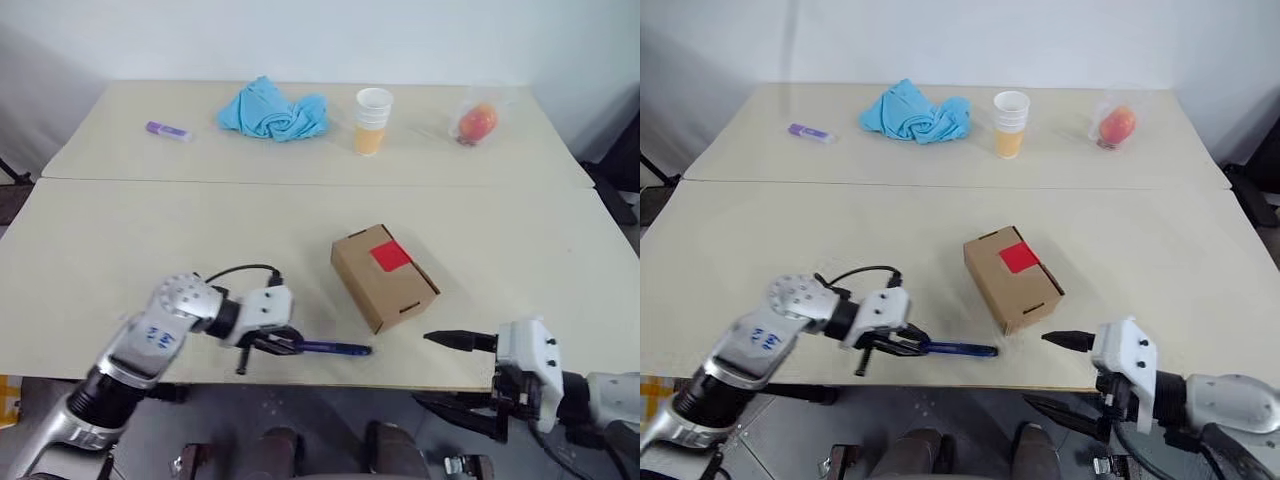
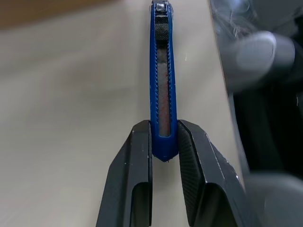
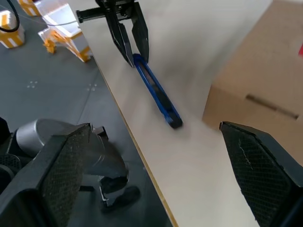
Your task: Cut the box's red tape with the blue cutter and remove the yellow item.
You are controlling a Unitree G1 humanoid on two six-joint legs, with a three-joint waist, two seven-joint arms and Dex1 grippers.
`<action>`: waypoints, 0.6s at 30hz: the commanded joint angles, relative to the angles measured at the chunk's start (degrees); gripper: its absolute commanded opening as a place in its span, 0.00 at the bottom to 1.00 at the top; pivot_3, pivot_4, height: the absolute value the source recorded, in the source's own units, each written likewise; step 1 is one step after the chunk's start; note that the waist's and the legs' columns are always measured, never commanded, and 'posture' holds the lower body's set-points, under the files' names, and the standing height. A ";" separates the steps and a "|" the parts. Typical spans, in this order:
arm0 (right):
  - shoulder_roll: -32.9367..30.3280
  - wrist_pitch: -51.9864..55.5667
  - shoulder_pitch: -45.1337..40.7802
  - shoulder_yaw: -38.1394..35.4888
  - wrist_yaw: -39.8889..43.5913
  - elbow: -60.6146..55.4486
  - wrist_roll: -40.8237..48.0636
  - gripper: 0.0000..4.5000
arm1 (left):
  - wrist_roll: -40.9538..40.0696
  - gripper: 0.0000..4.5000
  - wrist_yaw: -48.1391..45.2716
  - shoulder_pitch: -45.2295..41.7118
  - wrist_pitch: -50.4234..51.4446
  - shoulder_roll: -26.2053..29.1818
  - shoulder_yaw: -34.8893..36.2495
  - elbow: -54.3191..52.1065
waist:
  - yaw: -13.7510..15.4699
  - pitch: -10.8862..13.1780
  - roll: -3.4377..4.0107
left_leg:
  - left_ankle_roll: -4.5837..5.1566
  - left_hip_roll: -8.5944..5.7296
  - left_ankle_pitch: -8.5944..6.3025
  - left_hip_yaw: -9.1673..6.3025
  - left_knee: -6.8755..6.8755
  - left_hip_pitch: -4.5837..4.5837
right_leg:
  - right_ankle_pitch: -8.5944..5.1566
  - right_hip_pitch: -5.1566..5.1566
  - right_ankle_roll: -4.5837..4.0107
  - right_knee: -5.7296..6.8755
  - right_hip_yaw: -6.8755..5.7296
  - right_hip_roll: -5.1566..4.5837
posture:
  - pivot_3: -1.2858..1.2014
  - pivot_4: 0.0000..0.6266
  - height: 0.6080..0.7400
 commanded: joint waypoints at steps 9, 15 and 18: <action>0.97 -2.53 0.58 -2.06 1.81 1.05 -2.55 1.00 | 0.66 0.09 7.88 -1.64 4.64 -3.50 -4.45 -2.36 | 0.08 0.00 0.00 | -0.01 0.00 0.00 -0.03 0.00 0.01 | 0.00 0.03 0.00 -0.05 0.01 0.00 | 0.52 0.24 1.00; 1.51 -4.68 1.97 -4.45 4.74 2.64 -3.65 0.65 | -0.13 0.09 9.32 -0.98 3.51 -5.05 -4.37 -0.58 | 0.49 0.00 0.00 | -0.01 -0.01 0.00 -0.03 0.00 0.01 | 0.00 0.04 0.00 -0.06 0.01 0.00 | 0.52 0.24 1.00; 1.51 -4.99 0.97 -4.77 4.78 3.64 -4.29 0.41 | 0.30 0.09 10.27 -1.70 2.24 -5.96 -4.17 1.49 | 0.63 0.00 0.00 | -0.01 -0.01 0.00 -0.02 0.00 0.04 | 0.00 0.04 0.00 -0.06 0.01 0.00 | 0.52 0.24 1.00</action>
